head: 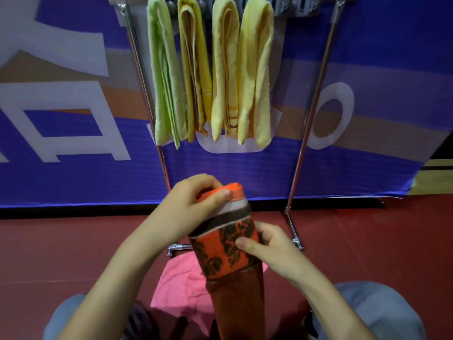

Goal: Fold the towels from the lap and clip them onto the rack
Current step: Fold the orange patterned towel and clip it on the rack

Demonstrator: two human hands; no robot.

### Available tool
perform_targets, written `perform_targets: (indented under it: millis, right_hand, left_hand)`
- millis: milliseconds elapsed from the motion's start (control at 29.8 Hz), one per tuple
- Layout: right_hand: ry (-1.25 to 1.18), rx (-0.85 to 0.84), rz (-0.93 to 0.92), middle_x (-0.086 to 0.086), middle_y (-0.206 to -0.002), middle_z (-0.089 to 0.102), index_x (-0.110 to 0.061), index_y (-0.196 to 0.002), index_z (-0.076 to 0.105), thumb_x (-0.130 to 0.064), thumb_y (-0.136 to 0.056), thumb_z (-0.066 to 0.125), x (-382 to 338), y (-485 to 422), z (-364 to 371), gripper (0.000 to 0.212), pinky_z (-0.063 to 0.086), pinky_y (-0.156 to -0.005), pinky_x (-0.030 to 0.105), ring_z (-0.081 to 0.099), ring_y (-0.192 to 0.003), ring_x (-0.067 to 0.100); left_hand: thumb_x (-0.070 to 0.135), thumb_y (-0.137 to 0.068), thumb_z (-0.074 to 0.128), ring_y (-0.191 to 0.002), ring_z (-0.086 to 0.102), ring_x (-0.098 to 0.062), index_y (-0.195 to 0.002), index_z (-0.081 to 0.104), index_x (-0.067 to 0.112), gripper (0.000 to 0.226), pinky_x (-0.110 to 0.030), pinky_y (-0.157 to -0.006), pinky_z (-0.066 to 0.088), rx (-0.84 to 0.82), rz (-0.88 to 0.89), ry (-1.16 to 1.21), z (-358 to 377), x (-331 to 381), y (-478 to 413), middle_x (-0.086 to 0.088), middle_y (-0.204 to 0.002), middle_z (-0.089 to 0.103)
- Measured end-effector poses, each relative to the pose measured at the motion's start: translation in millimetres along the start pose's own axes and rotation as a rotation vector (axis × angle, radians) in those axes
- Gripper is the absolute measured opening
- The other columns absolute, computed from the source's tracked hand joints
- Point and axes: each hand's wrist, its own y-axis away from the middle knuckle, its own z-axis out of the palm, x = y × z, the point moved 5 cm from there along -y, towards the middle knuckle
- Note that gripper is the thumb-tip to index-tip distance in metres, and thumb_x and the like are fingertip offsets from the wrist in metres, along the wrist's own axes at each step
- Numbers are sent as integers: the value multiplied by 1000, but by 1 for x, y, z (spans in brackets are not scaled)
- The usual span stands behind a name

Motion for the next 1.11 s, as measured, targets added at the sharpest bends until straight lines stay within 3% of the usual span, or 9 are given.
perform_targets:
  millis: [134,302,402,536,704,805,939,1039,1106]
  right_hand:
    - [44,53,-4,-16,-61,68,-18,-78,64,2,-79,62,3,-2,-1,20,49,-63,11,59,-62,-6]
    - [-90,39,-2,-16,-72,70,-18,-89,61,-21,-73,70,10,-5,-4,18,48,-71,9,60,-73,-7]
    - [-57,-14,144,-15,-89,64,-20,-94,60,-29,-73,56,41,5,-10,23,44,-75,7,58,-79,-11]
    - [16,-29,295,-16,-79,66,-18,-91,63,-28,-73,55,83,24,-20,22,43,-74,10,59,-76,-10]
    - [20,33,228,-11,-74,62,-6,-86,63,-62,-53,72,83,25,-31,66,42,-66,12,54,-70,-2]
    - [2,-16,211,-8,-71,57,-10,-81,60,-70,-47,72,65,22,-32,70,39,-60,12,50,-65,-1]
    - [-40,-116,208,-11,-64,65,-15,-73,64,-55,-53,74,34,17,-29,47,43,-61,12,56,-62,-3]
    - [-94,-169,167,-11,-67,69,-17,-74,71,-62,-49,75,12,10,-22,52,45,-62,9,60,-64,-3]
    - [-101,-184,155,-10,-67,69,-16,-75,69,-63,-47,76,3,6,-18,55,45,-62,9,59,-63,-3]
  left_hand:
    - [69,-55,52,-64,58,-12,-81,61,22,55,-40,-66,49,-103,-75,-238,4,0,-5,3,-69,62]
    - [53,-70,56,-56,51,-17,-71,60,9,44,-41,-61,44,98,84,-263,-9,24,-8,-7,-59,58]
    - [51,-69,55,-60,57,-18,-76,63,9,43,-44,-63,48,190,112,-245,-25,35,-7,-11,-65,63]
    - [53,-67,53,-65,58,-29,-79,64,8,48,-48,-64,49,328,142,-277,-48,33,-8,-15,-66,63]
    - [54,-78,57,-69,53,-31,-73,55,13,41,-37,-58,40,414,-71,-462,-57,-3,-2,-2,-60,53]
    - [50,-83,51,-84,59,-34,-85,57,13,38,-39,-69,47,292,-275,-563,-52,-45,-2,-13,-85,64]
    - [47,-89,42,-108,57,-29,-108,54,12,42,-34,-87,44,-91,-472,-603,-5,-83,6,-15,-119,61]
    - [35,-93,39,-111,49,-8,-119,53,9,40,-13,-87,38,-331,-280,-131,48,-53,7,5,-120,55]
    - [44,-87,35,-97,49,-3,-104,60,9,46,-16,-85,40,-402,-152,206,74,-20,8,5,-103,57]
